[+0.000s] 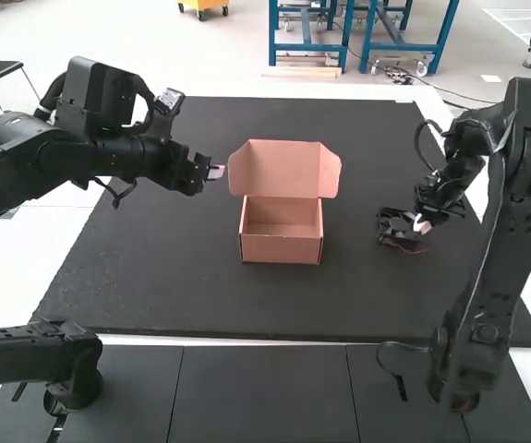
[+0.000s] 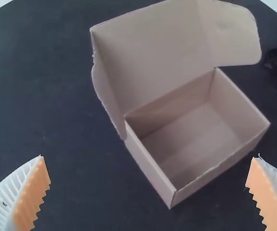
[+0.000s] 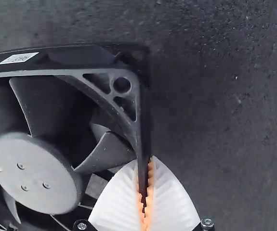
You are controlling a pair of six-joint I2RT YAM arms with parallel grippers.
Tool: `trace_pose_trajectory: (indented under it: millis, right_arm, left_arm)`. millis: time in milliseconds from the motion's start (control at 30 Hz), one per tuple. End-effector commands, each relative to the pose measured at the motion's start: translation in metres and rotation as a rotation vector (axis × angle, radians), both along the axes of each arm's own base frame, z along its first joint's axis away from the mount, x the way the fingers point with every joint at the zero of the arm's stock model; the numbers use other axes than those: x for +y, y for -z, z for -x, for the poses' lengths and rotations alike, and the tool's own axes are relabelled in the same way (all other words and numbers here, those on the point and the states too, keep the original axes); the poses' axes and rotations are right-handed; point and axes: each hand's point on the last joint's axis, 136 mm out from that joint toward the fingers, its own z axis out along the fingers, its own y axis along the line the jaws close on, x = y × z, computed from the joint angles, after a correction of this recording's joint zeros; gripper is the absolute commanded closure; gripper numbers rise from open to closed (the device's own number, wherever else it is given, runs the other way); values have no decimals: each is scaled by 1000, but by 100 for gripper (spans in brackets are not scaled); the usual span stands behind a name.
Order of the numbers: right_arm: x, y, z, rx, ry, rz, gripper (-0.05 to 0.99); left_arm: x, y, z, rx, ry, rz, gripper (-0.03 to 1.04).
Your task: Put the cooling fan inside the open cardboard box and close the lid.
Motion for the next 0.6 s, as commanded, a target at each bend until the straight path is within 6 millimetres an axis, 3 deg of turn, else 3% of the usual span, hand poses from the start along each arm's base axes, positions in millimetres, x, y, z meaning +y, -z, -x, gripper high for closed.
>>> trace_pose_trajectory:
  millis: [0,300,567]
  right_arm:
    - [12,-42,3,-96,29,-61,96]
    - [40,-92,51,-163,43,-143,96]
    - [53,-116,96,-246,48,-153,96]
  left_arm:
    - [4,-12,-6,-34,-21,3,5]
    - [8,-6,-7,-30,-45,-16,5]
    - [11,-5,-9,-35,-62,-24,5]
